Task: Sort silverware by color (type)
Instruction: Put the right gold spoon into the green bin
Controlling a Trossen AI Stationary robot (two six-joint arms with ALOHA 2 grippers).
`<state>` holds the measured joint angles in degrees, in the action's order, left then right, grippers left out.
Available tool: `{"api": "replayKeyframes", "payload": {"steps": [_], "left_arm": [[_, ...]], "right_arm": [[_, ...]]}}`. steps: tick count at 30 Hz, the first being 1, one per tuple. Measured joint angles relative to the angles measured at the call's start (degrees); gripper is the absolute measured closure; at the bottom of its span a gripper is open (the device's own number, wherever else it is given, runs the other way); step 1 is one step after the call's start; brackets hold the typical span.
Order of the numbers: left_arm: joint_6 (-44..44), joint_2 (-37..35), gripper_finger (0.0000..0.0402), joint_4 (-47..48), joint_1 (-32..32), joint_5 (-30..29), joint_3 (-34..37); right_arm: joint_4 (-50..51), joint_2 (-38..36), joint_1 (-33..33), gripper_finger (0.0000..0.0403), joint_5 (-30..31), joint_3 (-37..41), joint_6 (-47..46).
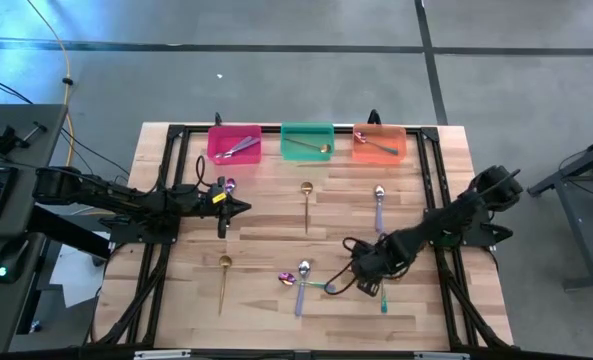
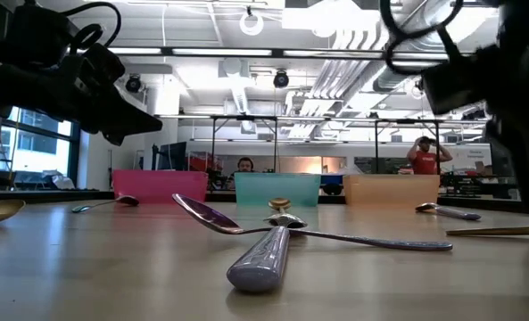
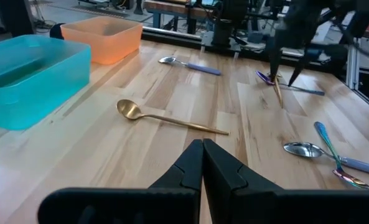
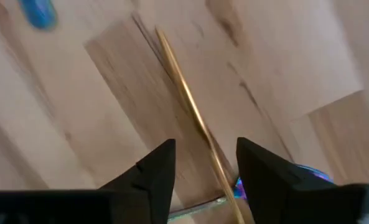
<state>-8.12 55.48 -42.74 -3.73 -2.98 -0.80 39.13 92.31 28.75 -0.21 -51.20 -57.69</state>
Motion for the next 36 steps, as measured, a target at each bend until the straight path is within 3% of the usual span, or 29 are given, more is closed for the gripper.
{"api": "replayKeyframes", "payload": {"steps": [8,13,18,23,30,36], "left_arm": [[-0.28,0.00,0.0401,-0.03,0.00,0.00,0.00],[-0.31,0.00,0.0401,0.00,0.00,-0.05,0.00],[-0.68,0.00,0.0401,0.01,0.00,-0.52,0.00],[-0.70,0.00,0.0401,0.55,0.00,-0.54,-0.02],[-8.33,0.00,0.0401,0.83,0.04,-0.50,-0.05],[-8.27,-0.02,0.0401,0.47,0.02,-3.42,-0.04]], "right_arm": [[0.78,6.07,-0.17,0.0292,-1.99,-0.26,4.99],[1.03,6.35,-1.64,0.0343,-2.98,-0.21,8.03],[1.33,6.41,-4.84,0.0396,-7.86,-0.31,14.41],[3.71,6.06,-8.64,0.0399,-11.96,-2.43,22.82],[4.10,0.46,-15.93,0.0401,-12.88,-6.17,29.53],[6.74,-4.70,-22.49,0.0402,-11.96,-14.75,32.66]]}}
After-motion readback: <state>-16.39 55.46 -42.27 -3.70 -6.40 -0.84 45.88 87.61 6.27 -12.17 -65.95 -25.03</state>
